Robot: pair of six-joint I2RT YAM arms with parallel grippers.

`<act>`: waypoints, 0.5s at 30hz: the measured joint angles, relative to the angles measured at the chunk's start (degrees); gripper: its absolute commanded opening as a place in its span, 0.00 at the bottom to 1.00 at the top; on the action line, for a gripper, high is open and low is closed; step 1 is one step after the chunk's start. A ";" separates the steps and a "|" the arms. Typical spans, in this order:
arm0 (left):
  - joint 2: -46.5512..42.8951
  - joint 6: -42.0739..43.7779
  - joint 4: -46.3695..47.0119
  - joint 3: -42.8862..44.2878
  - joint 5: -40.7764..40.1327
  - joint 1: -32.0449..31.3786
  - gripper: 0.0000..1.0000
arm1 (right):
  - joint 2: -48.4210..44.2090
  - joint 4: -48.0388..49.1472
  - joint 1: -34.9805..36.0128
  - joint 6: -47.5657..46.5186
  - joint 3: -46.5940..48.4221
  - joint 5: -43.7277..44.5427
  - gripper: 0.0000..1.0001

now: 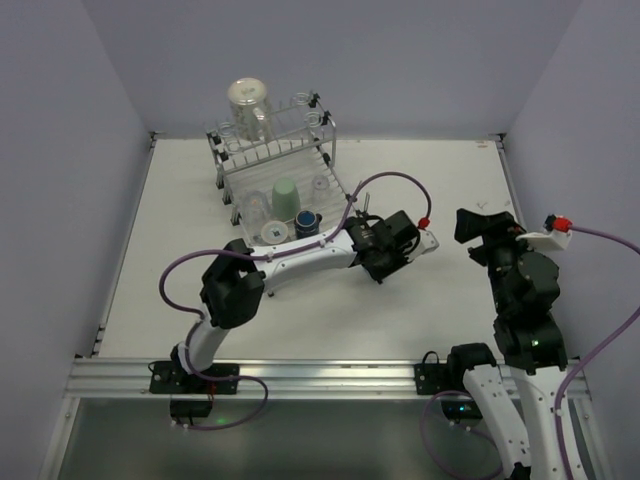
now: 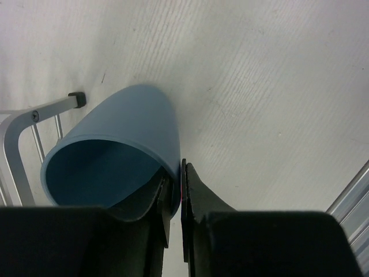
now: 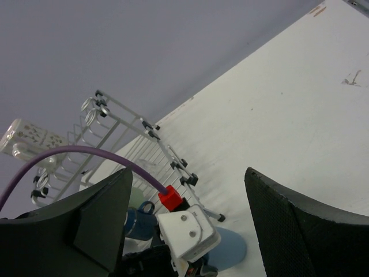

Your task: Unload the cups from the dish rack

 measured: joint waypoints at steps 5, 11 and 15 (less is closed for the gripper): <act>2.16 0.57 -1.73 3.85 0.74 0.00 0.37 | 0.13 0.00 0.00 -0.50 0.35 -0.22 0.82; 3.06 0.90 -2.34 5.35 0.79 0.00 0.56 | 0.24 -0.22 0.00 -1.70 0.50 -0.24 0.82; 3.04 0.79 -2.29 6.21 0.11 0.00 0.71 | 0.22 -0.66 0.00 -2.49 1.27 -0.22 0.82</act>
